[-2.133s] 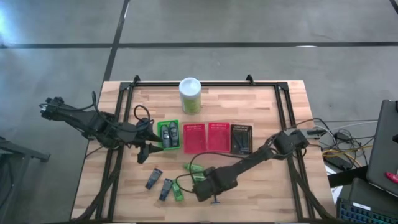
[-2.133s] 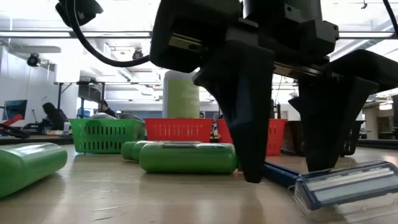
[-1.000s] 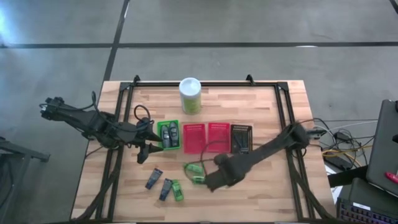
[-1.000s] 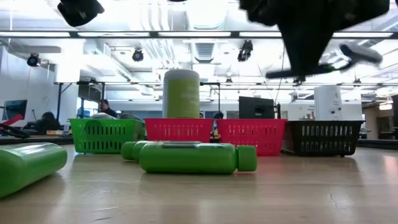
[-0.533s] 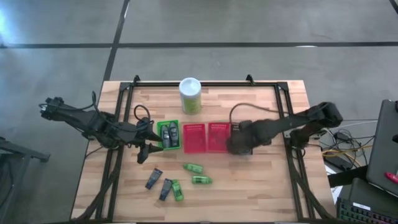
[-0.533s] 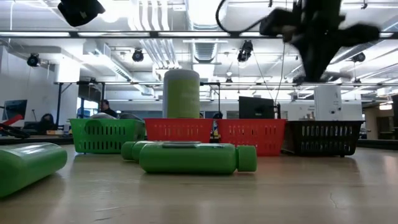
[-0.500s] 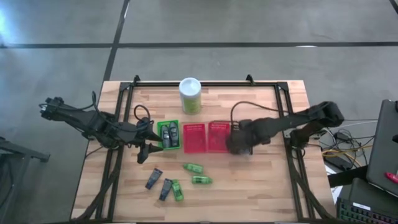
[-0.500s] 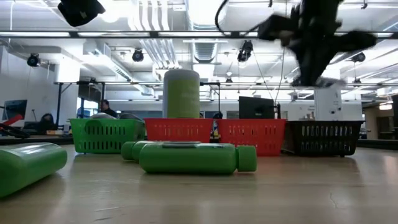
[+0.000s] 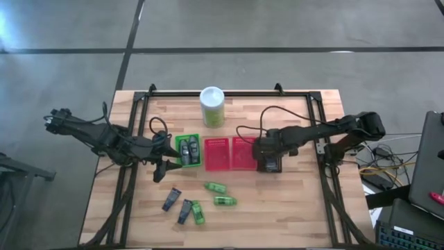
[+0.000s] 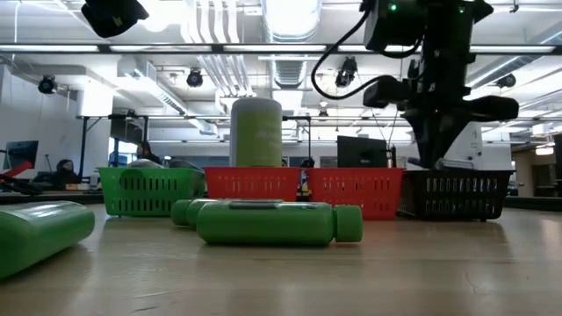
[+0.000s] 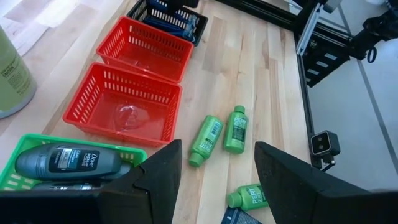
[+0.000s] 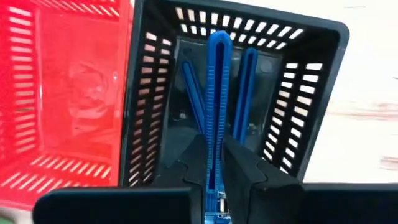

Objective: Pick & Place Travel size toiletries
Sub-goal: Put the blue razor into the black bin, then put the middle green shampoo into the right red bin

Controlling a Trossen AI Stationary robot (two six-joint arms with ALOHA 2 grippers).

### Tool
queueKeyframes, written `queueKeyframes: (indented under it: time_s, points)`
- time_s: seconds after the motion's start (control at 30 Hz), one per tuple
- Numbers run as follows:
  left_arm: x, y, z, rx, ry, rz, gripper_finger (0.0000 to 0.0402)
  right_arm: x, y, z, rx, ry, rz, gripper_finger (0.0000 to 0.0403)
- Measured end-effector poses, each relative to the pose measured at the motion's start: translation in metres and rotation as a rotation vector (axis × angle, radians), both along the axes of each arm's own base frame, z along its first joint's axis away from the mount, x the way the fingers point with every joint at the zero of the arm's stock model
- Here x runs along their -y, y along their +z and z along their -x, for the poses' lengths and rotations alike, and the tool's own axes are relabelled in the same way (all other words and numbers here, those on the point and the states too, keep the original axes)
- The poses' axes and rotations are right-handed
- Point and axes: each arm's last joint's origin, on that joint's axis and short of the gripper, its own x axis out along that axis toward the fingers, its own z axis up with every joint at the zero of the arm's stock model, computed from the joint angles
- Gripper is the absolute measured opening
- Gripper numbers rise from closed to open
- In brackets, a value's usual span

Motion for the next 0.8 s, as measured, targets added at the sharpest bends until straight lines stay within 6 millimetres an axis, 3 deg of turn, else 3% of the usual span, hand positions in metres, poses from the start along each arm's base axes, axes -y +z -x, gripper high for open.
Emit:
queueKeyframes:
  time_s: [0.17,0.43,0.8]
  points:
    - [-0.001,0.0,0.0,0.003,0.015,-0.009,0.0206,0.005,-0.008,0.004,-0.01,-0.035,-0.002,0.0043]
    - [-0.001,0.0,0.0,0.004,0.017,-0.01,0.0206,0.007,-0.012,0.006,-0.015,-0.07,0.005,0.0107]
    - [-0.001,0.0,0.0,0.004,0.019,-0.01,0.0206,0.007,0.035,-0.017,0.102,0.017,0.095,0.0231]
